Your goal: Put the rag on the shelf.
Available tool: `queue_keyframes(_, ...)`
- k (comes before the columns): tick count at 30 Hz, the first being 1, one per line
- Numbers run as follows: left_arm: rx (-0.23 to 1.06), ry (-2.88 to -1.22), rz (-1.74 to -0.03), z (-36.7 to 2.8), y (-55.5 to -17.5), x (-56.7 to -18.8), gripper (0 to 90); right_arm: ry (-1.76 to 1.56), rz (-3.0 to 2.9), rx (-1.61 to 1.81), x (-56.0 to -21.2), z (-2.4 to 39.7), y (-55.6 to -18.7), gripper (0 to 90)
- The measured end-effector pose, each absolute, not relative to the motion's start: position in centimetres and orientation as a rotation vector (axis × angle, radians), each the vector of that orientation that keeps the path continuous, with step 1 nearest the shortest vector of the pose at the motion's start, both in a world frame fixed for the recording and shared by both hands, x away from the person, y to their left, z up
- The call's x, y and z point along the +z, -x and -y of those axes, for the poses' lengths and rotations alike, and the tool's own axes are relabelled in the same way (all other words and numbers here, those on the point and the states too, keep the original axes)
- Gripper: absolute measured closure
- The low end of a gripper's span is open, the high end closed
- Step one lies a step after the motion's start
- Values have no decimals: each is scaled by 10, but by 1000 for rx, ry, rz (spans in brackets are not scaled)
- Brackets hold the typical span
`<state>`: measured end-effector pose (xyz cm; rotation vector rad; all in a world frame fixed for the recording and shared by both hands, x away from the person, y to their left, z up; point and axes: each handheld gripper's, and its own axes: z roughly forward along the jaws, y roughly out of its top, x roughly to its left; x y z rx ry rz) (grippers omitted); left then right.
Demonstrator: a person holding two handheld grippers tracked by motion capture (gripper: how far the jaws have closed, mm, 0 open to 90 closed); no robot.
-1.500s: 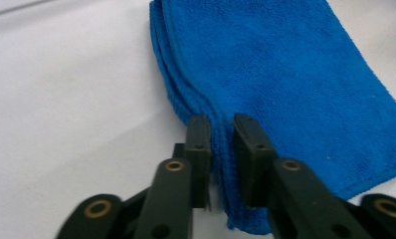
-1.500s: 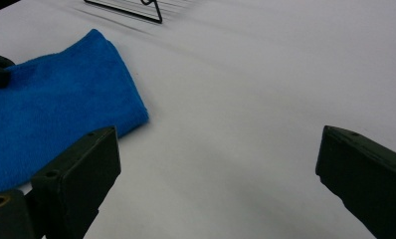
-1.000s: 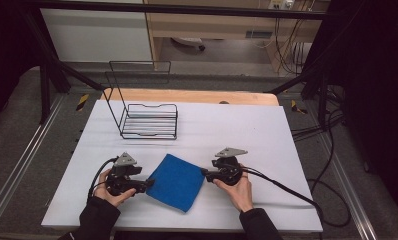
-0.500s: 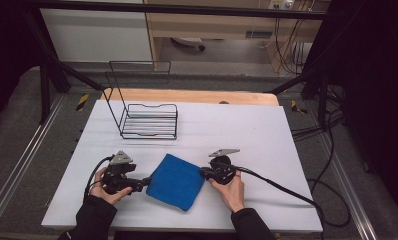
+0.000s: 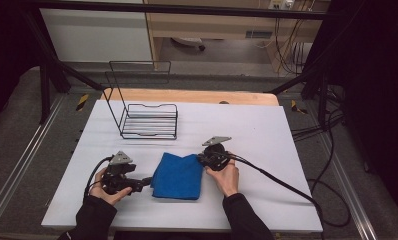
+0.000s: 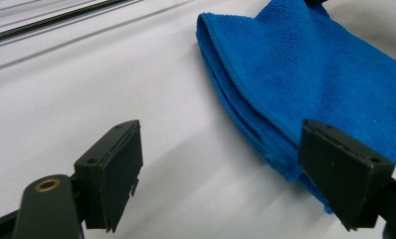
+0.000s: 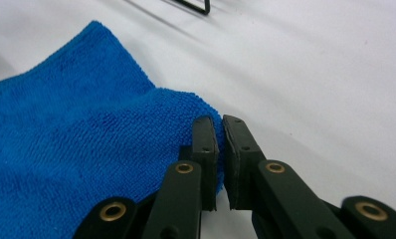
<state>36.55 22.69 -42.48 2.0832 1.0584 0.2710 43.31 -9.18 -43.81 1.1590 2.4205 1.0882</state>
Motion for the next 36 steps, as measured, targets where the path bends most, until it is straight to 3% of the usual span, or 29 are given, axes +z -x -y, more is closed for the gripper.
queue_keyframes(2, 280, -2083, -1061, -227, -366, -425, 180, -1150, -2434, 1055, -435, 94, -431, 807)
queue_keyframes(5, 279, -2053, -1057, -224, -371, -421, 181, -1131, -2390, 1077, -431, 95, -428, 638)
queue_keyframes(6, 279, -2053, -1057, -224, -371, -421, 185, -1131, -2390, 1077, -431, 95, -428, 638)
queue_keyframes(7, 281, -2045, -1059, -223, -374, -419, 194, -1115, -2359, 1140, -426, 98, -424, 545)
queue_keyframes(10, 297, -2041, -1072, -217, -395, -411, 242, -1093, -2322, 1191, -419, 106, -417, 391)
queue_keyframes(12, 299, -2045, -1077, -214, -400, -410, 266, -1083, -2308, 1205, -418, 109, -415, 353)
queue_keyframes(14, 285, -2045, -1093, -208, -410, -410, 349, -1114, -2299, 1249, -417, 120, -409, 280)
queue_keyframes(23, 206, -2133, -1161, -170, -447, -437, 550, -1162, -2299, 1269, -423, 153, -394, 230)
queue_keyframes(29, 147, -2141, -1145, -166, -446, -441, 673, -1174, -2307, 1268, -425, 155, -394, 225)
queue_keyframes(36, 164, -2147, -1127, -162, -439, -442, 801, -1191, -2301, 1299, -425, 153, -395, 221)
